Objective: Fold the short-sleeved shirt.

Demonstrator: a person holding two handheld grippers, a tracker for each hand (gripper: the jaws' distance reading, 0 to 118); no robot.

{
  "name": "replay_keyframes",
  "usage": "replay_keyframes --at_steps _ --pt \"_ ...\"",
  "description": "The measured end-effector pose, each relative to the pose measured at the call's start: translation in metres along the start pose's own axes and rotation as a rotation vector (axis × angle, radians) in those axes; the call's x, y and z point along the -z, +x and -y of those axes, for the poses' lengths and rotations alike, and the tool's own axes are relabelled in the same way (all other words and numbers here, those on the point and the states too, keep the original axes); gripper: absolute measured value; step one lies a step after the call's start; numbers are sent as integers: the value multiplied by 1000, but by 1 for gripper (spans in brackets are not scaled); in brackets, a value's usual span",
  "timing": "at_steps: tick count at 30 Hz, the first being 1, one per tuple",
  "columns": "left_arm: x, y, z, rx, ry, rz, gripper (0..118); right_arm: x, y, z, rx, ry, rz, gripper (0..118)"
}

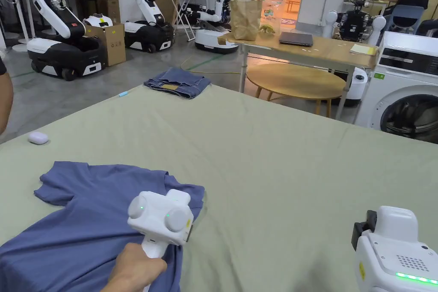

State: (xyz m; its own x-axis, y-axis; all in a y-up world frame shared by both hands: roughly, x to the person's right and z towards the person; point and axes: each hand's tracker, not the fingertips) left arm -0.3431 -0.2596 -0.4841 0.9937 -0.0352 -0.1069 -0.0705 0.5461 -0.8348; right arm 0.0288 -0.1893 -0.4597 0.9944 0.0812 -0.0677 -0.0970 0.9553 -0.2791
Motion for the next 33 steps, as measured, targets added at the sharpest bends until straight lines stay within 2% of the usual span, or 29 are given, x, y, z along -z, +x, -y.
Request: replay_keyframes --at_steps 2,7,10,18,24,33 --pt "-7 -8 -1 -69 15 55 0 -3 4 1 2 3 3 0" --pt "-41 -16 -11 -84 163 60 0 -8 18 -3 16 16 23 0" --pt "-67 -24 -28 -141 247 93 0 -12 28 -7 22 27 41 0" --pt "-156 -4 -90 -116 466 224 0 -23 58 -18 48 60 83 0" --pt "-211 71 -139 -8 567 373 0 -39 90 -26 75 90 141 0" --pt "-246 264 -172 256 562 675 0 -85 158 -29 103 132 289 0"
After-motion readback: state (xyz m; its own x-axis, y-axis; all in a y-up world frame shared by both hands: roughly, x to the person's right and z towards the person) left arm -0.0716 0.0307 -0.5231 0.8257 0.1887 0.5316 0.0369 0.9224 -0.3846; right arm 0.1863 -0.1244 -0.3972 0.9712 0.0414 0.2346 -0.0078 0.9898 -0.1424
